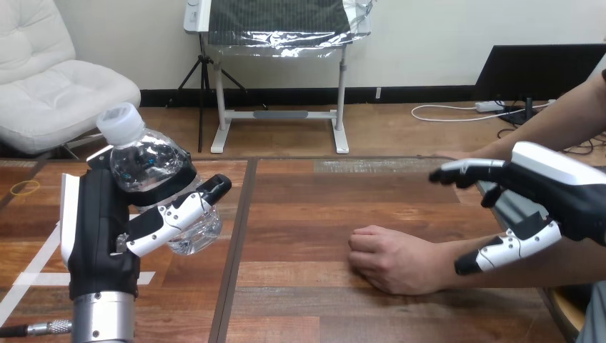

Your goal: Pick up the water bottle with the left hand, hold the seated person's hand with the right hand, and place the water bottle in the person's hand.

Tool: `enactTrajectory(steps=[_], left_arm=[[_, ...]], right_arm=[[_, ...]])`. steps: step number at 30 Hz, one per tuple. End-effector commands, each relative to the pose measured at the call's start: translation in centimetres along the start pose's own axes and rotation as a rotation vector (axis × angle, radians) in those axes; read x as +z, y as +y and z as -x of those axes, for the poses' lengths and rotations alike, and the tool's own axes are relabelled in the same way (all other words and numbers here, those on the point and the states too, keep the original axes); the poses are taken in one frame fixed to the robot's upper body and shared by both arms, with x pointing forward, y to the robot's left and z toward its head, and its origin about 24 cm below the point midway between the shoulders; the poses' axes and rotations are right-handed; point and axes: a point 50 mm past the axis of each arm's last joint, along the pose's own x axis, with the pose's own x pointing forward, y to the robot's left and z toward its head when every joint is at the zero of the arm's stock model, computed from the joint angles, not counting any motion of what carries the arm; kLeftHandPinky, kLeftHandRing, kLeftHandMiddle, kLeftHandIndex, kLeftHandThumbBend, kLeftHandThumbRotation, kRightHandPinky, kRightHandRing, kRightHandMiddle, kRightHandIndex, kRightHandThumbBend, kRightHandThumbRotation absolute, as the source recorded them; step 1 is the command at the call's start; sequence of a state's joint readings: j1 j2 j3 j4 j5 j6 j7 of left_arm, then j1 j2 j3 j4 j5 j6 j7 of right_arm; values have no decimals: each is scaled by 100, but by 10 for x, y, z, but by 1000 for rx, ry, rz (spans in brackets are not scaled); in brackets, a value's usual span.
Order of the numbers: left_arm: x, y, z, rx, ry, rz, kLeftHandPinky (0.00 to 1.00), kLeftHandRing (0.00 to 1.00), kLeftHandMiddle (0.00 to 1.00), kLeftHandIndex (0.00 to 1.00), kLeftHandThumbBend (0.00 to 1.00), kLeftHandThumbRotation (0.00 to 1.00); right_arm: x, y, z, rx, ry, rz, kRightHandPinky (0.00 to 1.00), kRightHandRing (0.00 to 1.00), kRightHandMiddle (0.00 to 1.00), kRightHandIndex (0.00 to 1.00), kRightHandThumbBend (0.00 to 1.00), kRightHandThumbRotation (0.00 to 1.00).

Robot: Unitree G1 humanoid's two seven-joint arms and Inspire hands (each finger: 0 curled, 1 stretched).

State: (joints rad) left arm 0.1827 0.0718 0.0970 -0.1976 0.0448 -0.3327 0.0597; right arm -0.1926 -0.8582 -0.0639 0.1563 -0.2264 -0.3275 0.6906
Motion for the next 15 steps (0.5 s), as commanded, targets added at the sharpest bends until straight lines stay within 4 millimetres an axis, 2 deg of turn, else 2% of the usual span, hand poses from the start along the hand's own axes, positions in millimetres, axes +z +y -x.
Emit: enactTrajectory(steps=[1,9,15], left_arm=[[18,0,-14,0,-116,20,20,25,32,36,56,0],[18,0,-14,0,-114,16,20,25,32,36,56,0],[18,0,-14,3,-110,16,20,26,32,36,57,0]], right_arm=[[7,-22,-2,6,16,66,76,88,88,89,100,44],[6,-22,-4,51,28,119,79,87,87,88,100,45],[5,-22,-6,71,39,162,87,88,88,87,100,45]])
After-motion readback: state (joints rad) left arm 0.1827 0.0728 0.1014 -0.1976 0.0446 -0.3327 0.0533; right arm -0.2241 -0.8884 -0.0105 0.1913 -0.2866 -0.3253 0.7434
